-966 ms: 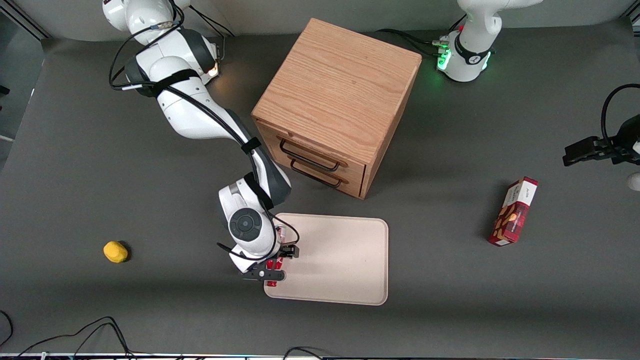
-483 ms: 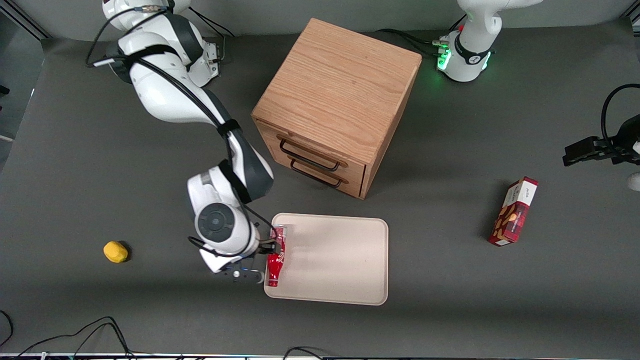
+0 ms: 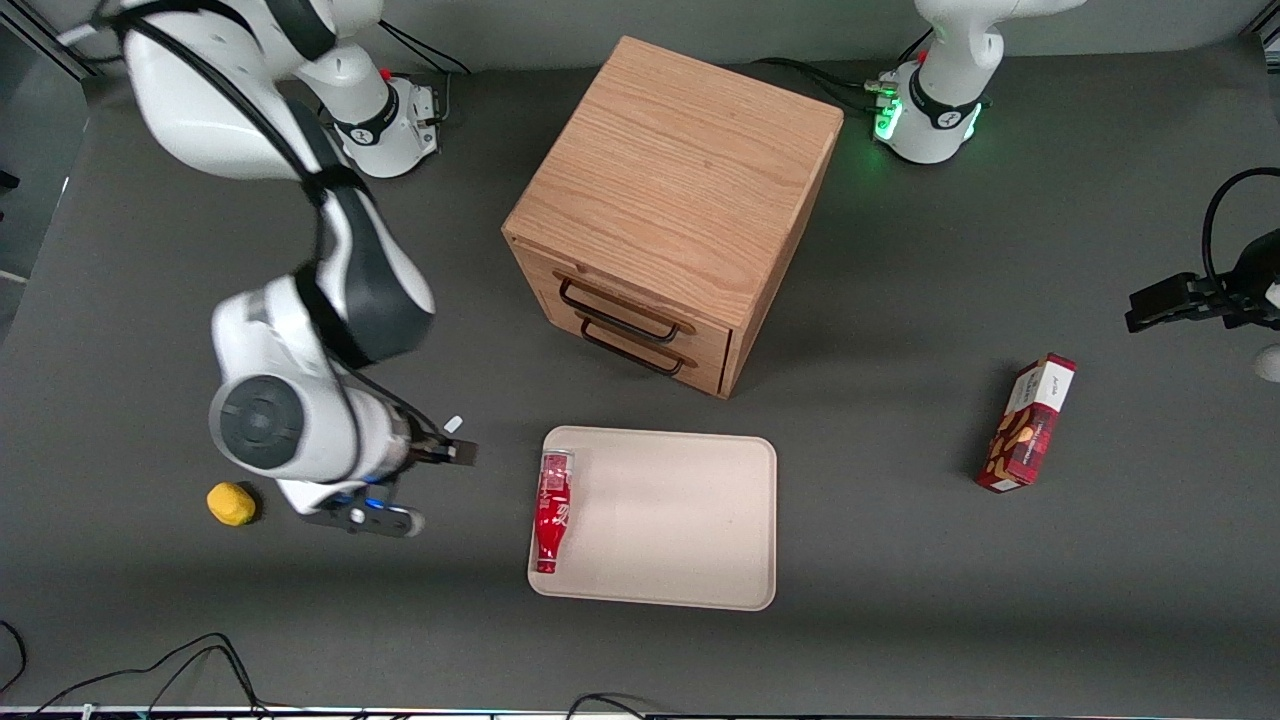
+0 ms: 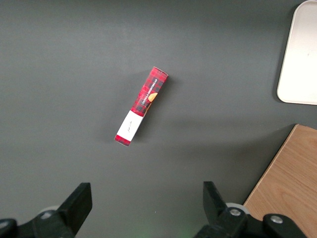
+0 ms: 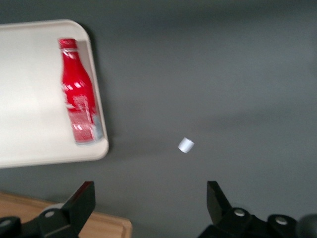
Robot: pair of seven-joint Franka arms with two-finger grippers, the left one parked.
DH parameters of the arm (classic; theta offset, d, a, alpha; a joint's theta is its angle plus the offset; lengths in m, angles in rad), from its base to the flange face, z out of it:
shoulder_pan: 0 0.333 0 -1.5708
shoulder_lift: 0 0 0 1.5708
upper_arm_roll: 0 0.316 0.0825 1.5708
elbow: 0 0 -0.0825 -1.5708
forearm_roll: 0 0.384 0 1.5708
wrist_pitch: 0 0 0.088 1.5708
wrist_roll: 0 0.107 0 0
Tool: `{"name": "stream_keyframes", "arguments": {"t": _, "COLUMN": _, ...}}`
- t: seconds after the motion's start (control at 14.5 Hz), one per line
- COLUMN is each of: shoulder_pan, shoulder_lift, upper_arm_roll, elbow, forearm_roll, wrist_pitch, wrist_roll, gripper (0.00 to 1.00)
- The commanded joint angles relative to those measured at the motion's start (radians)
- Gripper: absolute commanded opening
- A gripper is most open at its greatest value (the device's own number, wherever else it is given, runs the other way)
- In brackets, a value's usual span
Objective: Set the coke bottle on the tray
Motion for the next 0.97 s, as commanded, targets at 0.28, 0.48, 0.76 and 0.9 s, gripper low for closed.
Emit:
{"name": "stream_keyframes", "arguments": {"t": 0.28, "shoulder_pan": -0.303, "shoulder_lift": -0.373, "upper_arm_roll": 0.178, "elbow": -0.421, "forearm_roll": 0.007, "wrist_pitch": 0.026, "wrist_roll": -0.076, "gripper": 1.00}}
{"name": "stream_keyframes", "arguments": {"t": 0.48, "shoulder_pan": -0.292, "shoulder_lift": -0.460, "upper_arm_roll": 0.164, "elbow": -0.487, "forearm_roll": 0.008, "wrist_pitch": 0.017, "wrist_roll": -0.079, "gripper": 1.00}}
{"name": "stream_keyframes", "arguments": {"t": 0.76, "shoulder_pan": -0.276, "shoulder_lift": -0.553, "upper_arm_roll": 0.065, "elbow": -0.489, "forearm_roll": 0.097, "wrist_pitch": -0.037, "wrist_roll": -0.203, "gripper": 1.00}}
{"name": "stream_keyframes", "arguments": {"t": 0.9, "shoulder_pan": -0.227, "shoulder_lift": -0.598, "upper_arm_roll": -0.015, "elbow": -0.504, "forearm_roll": 0.104, "wrist_pitch": -0.066, "wrist_roll": -0.280, "gripper": 1.00}}
